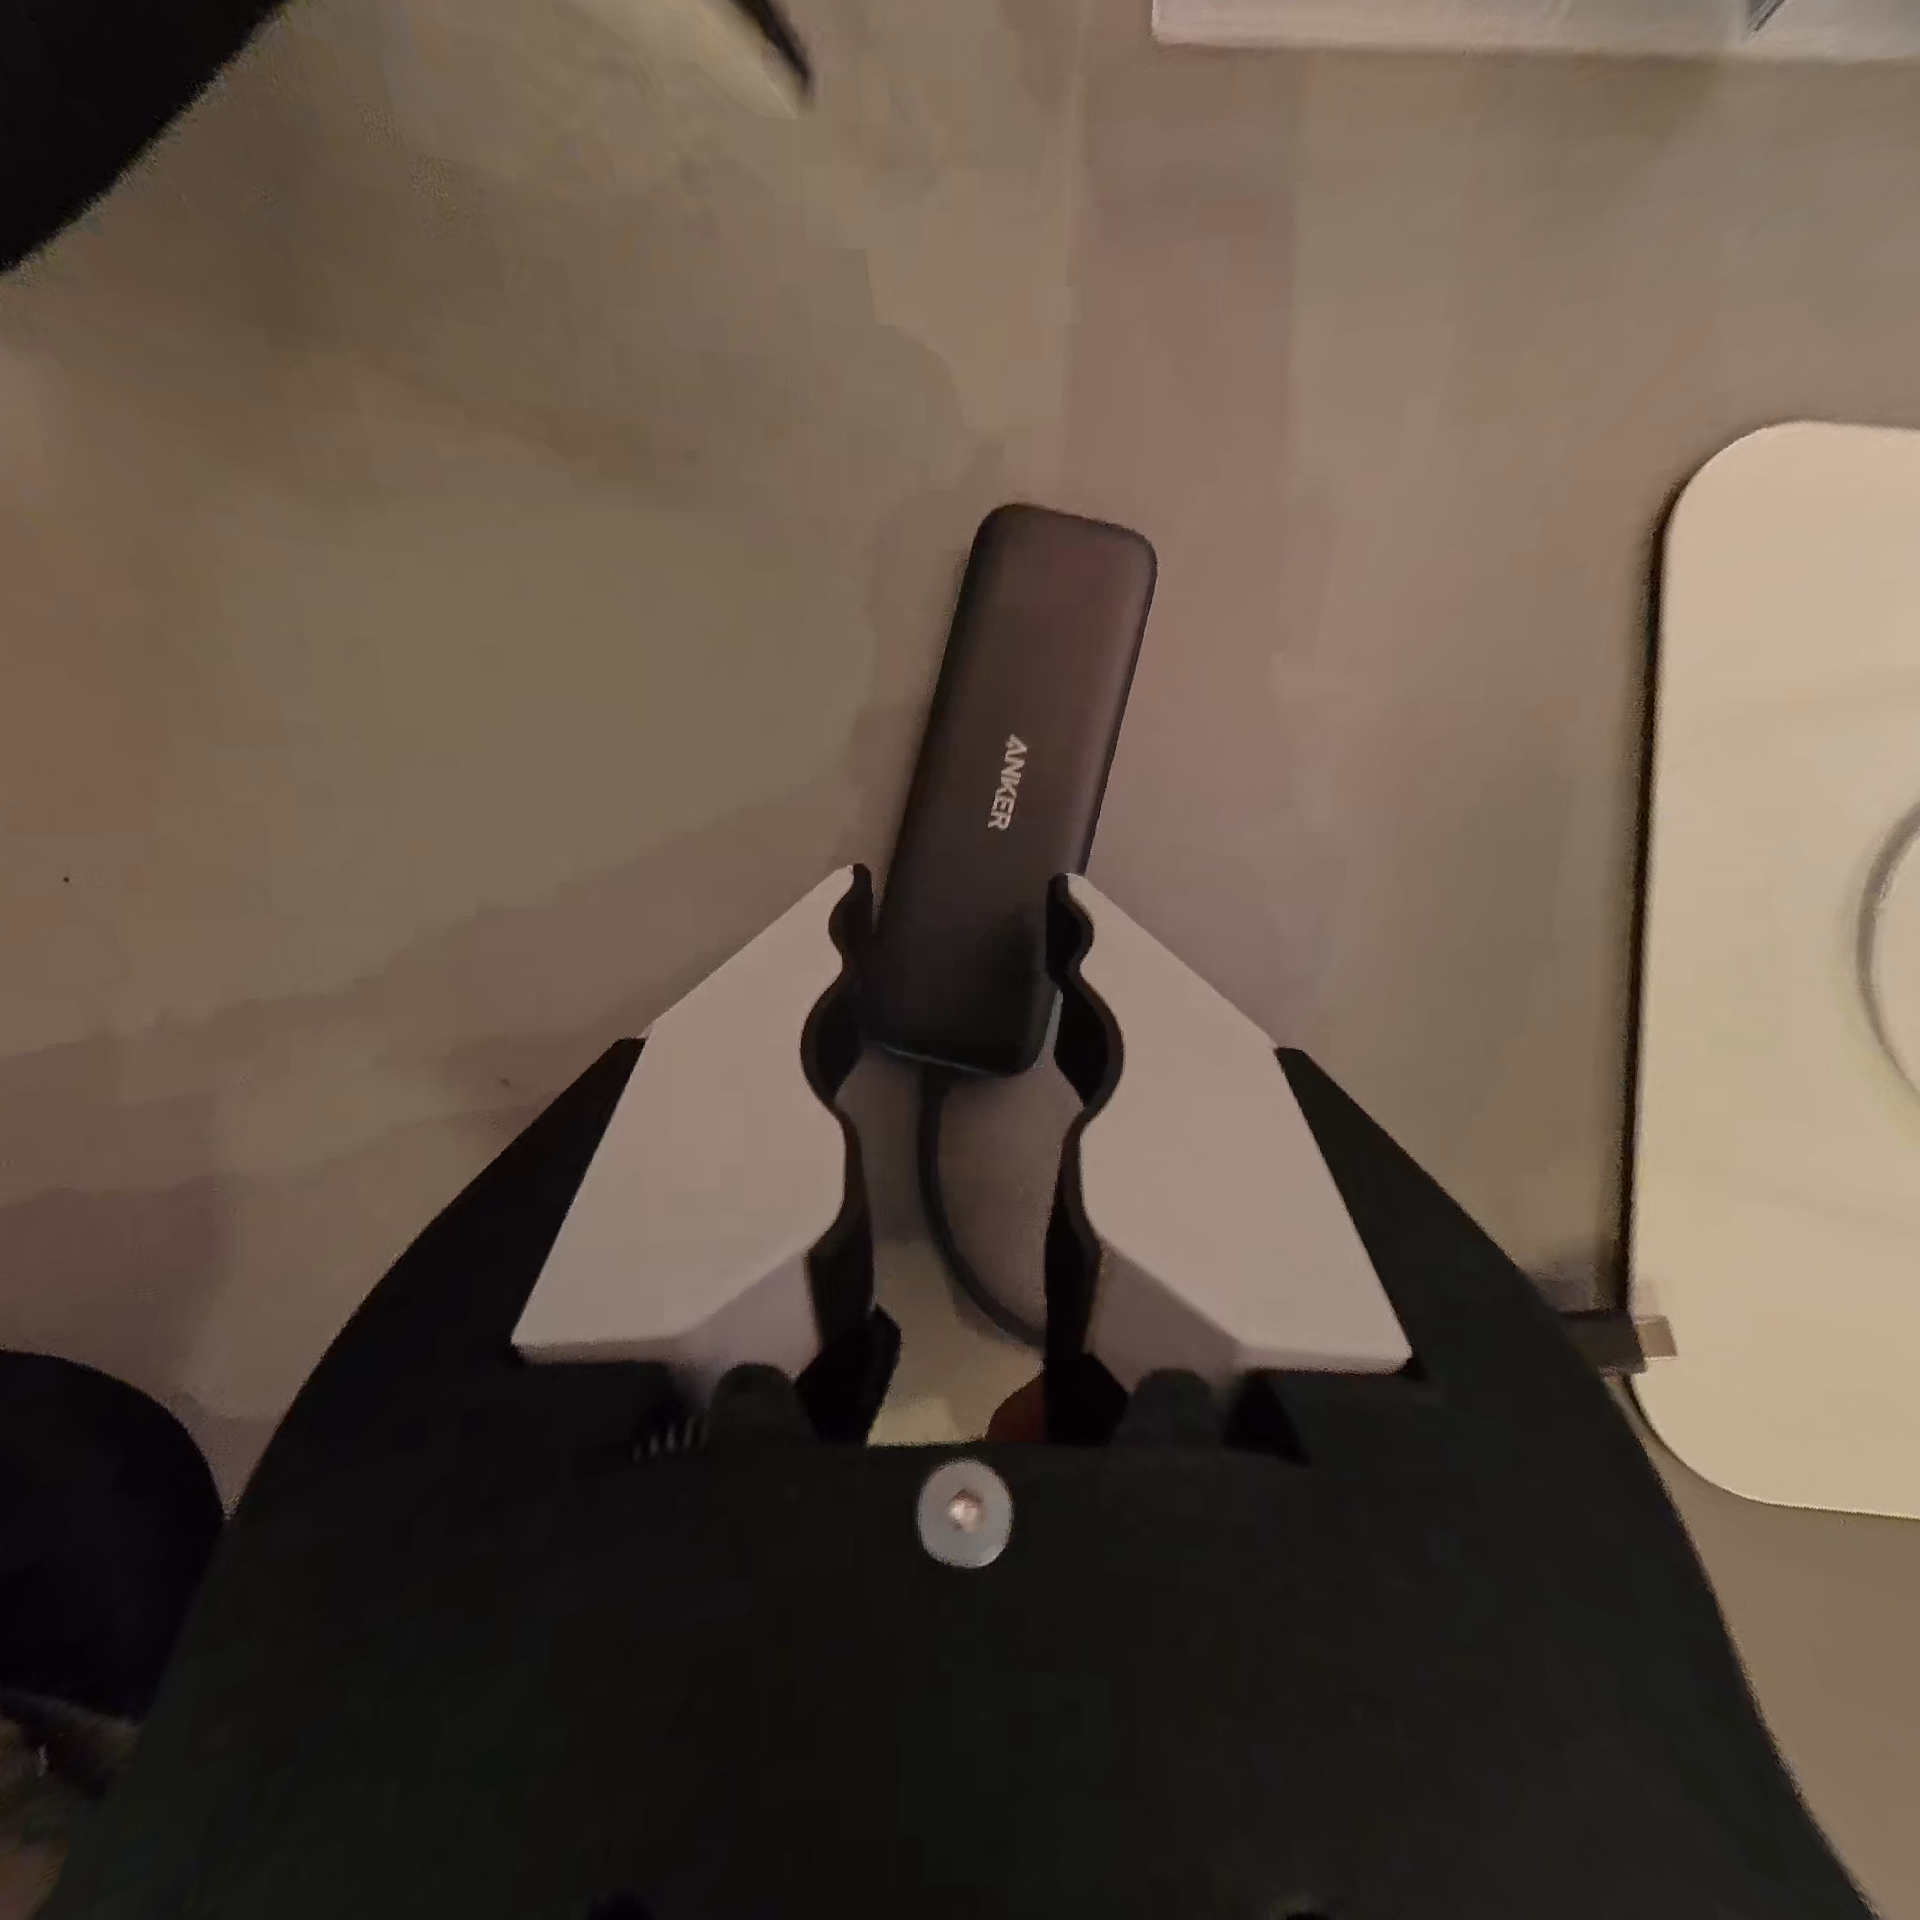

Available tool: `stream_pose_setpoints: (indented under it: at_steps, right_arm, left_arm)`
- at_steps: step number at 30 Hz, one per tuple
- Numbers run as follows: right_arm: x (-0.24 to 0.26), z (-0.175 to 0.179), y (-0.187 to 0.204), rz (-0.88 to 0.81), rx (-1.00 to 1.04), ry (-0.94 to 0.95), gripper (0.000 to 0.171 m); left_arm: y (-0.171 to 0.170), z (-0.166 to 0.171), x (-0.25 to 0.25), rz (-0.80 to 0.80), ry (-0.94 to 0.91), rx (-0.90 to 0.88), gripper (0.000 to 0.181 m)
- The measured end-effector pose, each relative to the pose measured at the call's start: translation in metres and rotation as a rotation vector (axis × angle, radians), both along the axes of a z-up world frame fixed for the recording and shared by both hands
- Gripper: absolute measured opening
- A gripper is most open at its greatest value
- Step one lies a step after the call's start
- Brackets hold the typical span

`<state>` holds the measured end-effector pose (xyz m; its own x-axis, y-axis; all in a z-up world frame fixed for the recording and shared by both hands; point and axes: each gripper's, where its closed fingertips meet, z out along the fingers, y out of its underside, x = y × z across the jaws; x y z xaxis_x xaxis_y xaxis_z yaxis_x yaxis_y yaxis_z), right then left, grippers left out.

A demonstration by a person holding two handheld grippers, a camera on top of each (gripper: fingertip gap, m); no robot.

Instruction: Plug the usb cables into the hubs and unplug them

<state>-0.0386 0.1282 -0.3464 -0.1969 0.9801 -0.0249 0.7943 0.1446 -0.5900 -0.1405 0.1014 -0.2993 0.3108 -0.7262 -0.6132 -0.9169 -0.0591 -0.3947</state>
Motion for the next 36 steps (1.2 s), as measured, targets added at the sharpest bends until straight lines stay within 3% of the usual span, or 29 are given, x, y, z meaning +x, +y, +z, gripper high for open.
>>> stream_pose_setpoints:
  at_steps: [6, 12, 18, 24, 27, 31, 36]
  right_arm:
    - [-0.002, 0.014, 0.005, -0.004, 0.039, 0.068, 0.029]
    - [0.002, 0.012, 0.013, -0.020, 0.071, 0.070, 0.027]
    - [0.003, 0.009, 0.018, -0.032, 0.079, 0.080, 0.026]
    - [0.005, 0.009, 0.022, -0.042, 0.078, 0.094, 0.025]
    - [0.005, 0.009, 0.024, -0.045, 0.084, 0.100, 0.024]
    - [0.005, 0.016, 0.026, -0.051, 0.102, 0.123, 0.023]
    - [-0.002, 0.038, 0.030, -0.062, 0.154, 0.211, 0.023]
  left_arm:
    - [0.011, 0.057, -0.117, 0.180, 0.126, 0.123, 0.027]
    - [0.038, 0.025, -0.193, 0.107, 0.398, -0.010, 0.028]
    - [0.064, -0.018, -0.218, 0.012, 0.569, -0.139, 0.028]
    - [0.076, -0.045, -0.217, -0.052, 0.612, -0.203, 0.027]
    - [0.079, -0.052, -0.216, -0.060, 0.612, -0.213, 0.007]
    - [0.087, -0.039, -0.219, 0.015, 0.532, -0.125, 0.007]
    - [0.087, 0.005, -0.232, 0.135, 0.425, 0.067, 0.007]
